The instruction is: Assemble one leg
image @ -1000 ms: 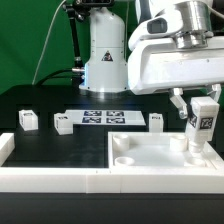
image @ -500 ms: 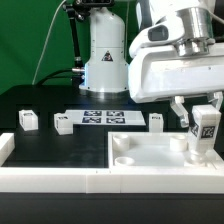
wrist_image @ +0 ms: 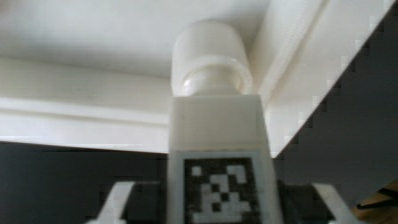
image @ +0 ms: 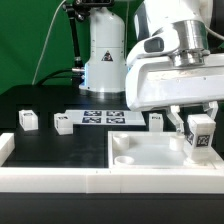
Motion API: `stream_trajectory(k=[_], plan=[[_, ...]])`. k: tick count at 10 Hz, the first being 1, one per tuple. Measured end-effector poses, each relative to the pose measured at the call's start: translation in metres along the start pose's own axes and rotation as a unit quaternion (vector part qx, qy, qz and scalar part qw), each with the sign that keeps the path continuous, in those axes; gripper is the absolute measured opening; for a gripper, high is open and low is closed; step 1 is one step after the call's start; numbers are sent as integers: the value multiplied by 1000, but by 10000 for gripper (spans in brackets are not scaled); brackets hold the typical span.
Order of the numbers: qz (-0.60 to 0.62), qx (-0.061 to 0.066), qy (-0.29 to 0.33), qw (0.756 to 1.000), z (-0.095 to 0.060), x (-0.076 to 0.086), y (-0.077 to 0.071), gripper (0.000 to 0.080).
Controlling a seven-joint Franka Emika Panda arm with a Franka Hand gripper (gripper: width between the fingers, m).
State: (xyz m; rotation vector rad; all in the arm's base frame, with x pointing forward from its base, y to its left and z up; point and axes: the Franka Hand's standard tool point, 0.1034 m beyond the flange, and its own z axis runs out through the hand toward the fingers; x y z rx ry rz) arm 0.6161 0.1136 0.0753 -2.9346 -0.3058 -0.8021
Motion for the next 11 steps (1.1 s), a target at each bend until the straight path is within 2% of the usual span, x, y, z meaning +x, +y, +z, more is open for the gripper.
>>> stream_trajectory(k=[2,4,5,6,7,8,11], plan=[[-1,-10,41,999,0,0,1,291],[0,-8,32,999,1,1,1,291],[0,-7,31,999,1,0,1,472],[0,-7,31,999,1,0,1,587],[0,-7,31,999,1,0,1,587],[0,-7,31,999,1,0,1,637],[0,-7,30,1000,1,0,1,649]])
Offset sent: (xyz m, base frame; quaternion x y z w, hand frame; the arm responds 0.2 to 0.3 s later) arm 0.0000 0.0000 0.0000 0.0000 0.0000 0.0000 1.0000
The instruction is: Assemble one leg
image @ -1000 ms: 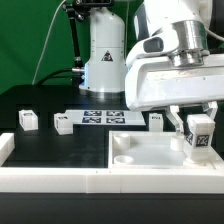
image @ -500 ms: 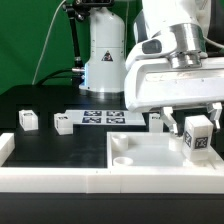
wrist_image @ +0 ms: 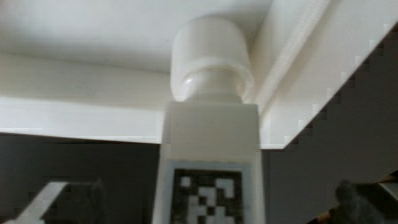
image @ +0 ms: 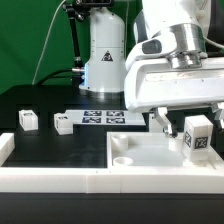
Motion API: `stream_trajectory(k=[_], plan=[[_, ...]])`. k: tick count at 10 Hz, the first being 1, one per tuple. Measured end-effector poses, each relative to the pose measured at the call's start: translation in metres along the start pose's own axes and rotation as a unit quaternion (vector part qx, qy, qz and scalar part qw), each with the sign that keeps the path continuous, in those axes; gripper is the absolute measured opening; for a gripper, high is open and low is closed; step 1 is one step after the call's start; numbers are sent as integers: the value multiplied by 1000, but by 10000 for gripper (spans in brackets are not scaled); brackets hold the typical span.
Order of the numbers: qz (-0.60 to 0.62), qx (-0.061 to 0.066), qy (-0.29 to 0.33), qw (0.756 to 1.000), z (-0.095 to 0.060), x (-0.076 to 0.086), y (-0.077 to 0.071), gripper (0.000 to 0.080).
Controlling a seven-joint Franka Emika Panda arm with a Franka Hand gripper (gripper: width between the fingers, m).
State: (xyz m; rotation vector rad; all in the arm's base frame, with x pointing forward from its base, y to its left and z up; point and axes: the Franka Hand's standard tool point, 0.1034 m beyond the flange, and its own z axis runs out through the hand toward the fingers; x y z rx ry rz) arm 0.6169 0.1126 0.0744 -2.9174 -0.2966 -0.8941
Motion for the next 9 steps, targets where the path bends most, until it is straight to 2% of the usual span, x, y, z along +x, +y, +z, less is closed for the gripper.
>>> stream_trajectory(k=[2,3,4,5,6,7,8,9], plan=[[-2,7,-30,1000,-13,15,1,649],[-2,15,-56,998,-19,25,1,649],[-1,14,-48,999,-20,34,3,649],[-1,14,-52,999,-19,30,2,649],[4,28,-102,994,-17,22,-3,649],[10,40,-153,987,-15,25,-5,649],[12,44,-172,984,-13,32,-3,649],[12,56,-228,972,-13,27,-3,649]])
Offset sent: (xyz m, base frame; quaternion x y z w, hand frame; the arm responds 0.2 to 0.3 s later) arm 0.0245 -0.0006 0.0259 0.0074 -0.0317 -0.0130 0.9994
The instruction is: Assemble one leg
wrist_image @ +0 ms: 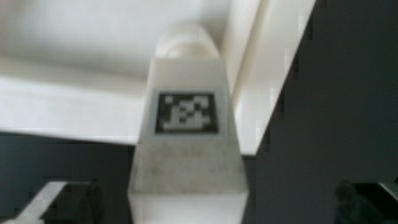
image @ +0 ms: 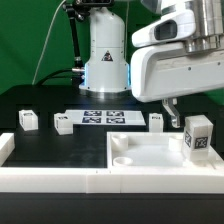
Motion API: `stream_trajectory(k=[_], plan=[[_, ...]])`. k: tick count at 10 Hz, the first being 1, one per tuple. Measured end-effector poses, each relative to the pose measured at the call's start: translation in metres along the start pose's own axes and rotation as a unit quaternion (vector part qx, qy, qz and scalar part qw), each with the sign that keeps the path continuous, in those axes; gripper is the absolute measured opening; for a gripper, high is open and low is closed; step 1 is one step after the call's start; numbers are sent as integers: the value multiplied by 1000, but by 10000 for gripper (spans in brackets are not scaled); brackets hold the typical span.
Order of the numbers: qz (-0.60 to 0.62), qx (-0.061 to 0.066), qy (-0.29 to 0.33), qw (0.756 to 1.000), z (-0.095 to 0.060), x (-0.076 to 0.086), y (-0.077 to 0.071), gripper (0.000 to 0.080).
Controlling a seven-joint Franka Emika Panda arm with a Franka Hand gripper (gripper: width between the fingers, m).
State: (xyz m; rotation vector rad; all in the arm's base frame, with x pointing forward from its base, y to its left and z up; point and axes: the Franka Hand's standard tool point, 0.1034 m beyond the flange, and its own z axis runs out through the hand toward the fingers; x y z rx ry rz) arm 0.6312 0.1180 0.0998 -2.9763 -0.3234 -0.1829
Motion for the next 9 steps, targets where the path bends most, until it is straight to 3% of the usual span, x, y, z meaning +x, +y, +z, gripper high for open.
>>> stream_trajectory(k=[1,4,7,9], plan=[[1,12,-54,998,-1,1,2,649],[12,31,-169,985,5,-6,10,649],[31,24,-144,989,18,-7,15,649],[31,24,-142,989,17,-5,11,649]])
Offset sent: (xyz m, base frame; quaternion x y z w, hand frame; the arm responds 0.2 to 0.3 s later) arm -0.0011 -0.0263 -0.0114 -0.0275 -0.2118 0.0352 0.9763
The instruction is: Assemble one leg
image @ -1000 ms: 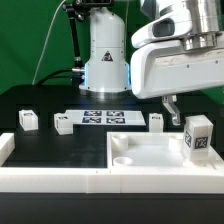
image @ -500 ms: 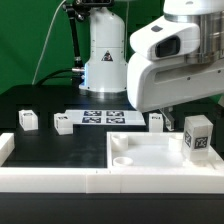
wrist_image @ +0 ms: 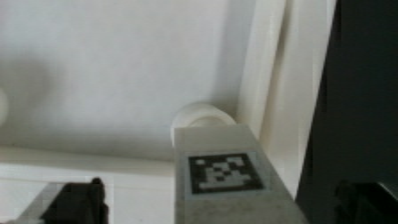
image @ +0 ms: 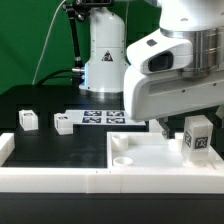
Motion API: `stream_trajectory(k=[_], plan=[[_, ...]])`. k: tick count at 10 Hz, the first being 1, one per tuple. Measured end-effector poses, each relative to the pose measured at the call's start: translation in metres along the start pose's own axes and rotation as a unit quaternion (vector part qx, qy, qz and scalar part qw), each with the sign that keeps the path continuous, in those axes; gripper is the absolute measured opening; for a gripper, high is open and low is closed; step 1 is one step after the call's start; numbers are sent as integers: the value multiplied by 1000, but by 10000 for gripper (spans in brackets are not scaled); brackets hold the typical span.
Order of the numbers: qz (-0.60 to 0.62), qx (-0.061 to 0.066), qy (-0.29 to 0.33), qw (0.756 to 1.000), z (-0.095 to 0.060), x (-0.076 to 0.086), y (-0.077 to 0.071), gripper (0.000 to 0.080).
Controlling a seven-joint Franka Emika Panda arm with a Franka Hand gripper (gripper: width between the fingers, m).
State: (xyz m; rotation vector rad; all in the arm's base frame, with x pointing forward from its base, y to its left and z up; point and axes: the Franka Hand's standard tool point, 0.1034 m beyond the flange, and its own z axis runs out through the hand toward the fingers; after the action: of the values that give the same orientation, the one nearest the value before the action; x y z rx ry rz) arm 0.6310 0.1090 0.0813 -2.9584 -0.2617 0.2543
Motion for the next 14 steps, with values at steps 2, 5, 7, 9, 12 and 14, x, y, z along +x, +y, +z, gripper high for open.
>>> stream_trajectory(k=[2,5,7,9,12,14], plan=[[1,0,-1,1000,1,0,1,389],[13,0,-1,1000,1,0,1,291],[76,0,1,997,2,0,-1,291],[183,0,6,983,3,-2,-6,291],[354,1,18,935,4,-1,-8,292],[458,4,23,888,3,1,-9,292]])
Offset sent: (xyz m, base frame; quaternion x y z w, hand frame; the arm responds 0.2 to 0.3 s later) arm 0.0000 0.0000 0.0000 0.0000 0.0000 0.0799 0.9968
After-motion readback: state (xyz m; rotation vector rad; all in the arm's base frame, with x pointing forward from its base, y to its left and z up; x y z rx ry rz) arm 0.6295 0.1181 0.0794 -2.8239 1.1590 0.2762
